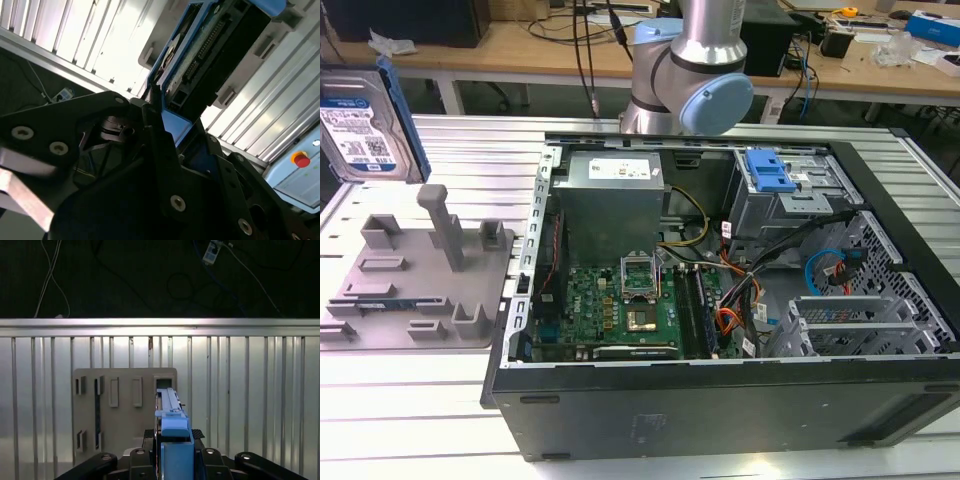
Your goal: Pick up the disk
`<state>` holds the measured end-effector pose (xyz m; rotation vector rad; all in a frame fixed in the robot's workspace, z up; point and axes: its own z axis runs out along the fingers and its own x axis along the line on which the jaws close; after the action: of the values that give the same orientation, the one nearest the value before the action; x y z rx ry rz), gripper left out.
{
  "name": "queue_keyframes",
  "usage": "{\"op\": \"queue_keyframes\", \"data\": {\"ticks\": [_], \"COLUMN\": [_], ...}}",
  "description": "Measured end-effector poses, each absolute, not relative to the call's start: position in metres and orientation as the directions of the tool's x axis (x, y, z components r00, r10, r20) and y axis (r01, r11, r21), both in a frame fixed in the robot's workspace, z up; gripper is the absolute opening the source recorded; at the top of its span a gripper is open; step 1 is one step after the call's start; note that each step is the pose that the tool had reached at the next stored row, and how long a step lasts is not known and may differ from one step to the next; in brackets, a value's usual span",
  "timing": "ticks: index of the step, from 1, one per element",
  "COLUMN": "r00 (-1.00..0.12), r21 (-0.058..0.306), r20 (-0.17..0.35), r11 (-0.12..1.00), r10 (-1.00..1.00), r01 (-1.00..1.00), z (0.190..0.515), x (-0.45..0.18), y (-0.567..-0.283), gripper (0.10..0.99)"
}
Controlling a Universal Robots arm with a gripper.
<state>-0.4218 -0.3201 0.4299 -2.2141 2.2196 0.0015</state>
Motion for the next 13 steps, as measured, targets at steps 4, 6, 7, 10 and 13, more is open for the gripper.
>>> {"op": "queue_keyframes", "data": {"ticks": [4,6,7,10,13], "r00": [-0.002,-0.002,-0.002,-0.002,-0.002], "r21": [-0.004,-0.004,-0.004,-0.004,-0.004], "r20": [-0.012,-0.015,-0.016,-0.021,-0.027], "r11": [0.003,0.003,0.003,0.003,0.003], "r10": [-1.000,-1.000,-1.000,-1.000,-1.000], "r01": [-1.000,-1.000,-1.000,-1.000,-1.000], "z": [0.446,0.451,0.454,0.467,0.481], "x": [-0.422,-0.422,-0.422,-0.422,-0.422], "y": [-0.323,-0.324,-0.325,-0.327,-0.329], "gripper": [0.369,0.369,0.369,0.369,0.369]}}
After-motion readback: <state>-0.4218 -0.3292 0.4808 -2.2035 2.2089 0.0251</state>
